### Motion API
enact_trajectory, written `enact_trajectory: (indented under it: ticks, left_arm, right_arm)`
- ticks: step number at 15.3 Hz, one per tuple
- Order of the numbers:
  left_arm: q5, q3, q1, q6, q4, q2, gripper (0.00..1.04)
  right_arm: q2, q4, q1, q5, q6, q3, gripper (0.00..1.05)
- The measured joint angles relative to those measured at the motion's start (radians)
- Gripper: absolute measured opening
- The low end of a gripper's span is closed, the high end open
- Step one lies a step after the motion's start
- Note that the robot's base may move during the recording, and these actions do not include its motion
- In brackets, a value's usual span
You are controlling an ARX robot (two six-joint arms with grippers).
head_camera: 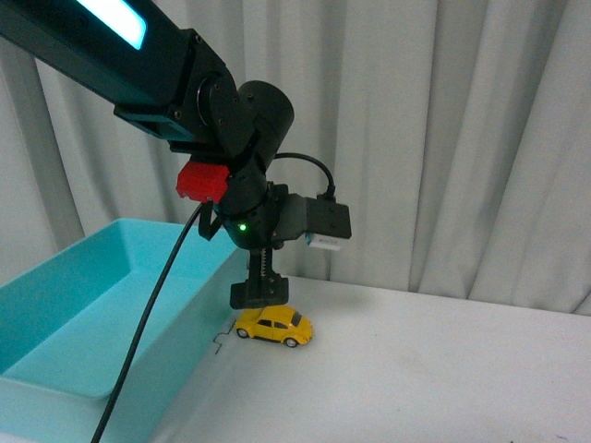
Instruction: Wind up and store yellow beetle toy
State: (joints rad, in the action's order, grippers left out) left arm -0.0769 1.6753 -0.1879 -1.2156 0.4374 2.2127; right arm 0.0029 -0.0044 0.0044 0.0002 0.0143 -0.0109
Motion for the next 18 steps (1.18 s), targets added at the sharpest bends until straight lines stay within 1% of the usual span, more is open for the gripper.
enact_trajectory:
  ticks: [4,10,11,13,14,15,16,18]
  left_arm:
    - [-0.062,0.044,0.000,-0.129,0.061,0.080,0.98]
    - [-0.089,0.156,-0.007,-0.174,0.121,0.210,0.98]
    - [-0.089,0.161,-0.008,-0.174,0.122,0.219,0.91]
    - [-0.092,0.168,-0.009,-0.172,0.123,0.231,0.70]
    - [-0.093,0.172,-0.009,-0.171,0.123,0.234,0.63]
    - [-0.095,0.179,-0.010,-0.170,0.122,0.239,0.52]
    - [-0.096,0.187,-0.011,-0.169,0.125,0.240,0.43]
    - [-0.094,0.195,-0.013,-0.163,0.128,0.240,0.38]
  right_arm:
    - [0.000,0.000,0.000,0.000,0.000,0.000,0.98]
    - [0.000,0.000,0.000,0.000,0.000,0.000,0.98]
    - [0.000,0.000,0.000,0.000,0.000,0.000,0.98]
    - [0.000,0.000,0.000,0.000,0.000,0.000,0.98]
    - [0.000,0.000,0.000,0.000,0.000,0.000,0.98]
    - [0.000,0.000,0.000,0.000,0.000,0.000,0.98]
    - [0.000,0.000,0.000,0.000,0.000,0.000,0.98]
    - [0.000,0.000,0.000,0.000,0.000,0.000,0.98]
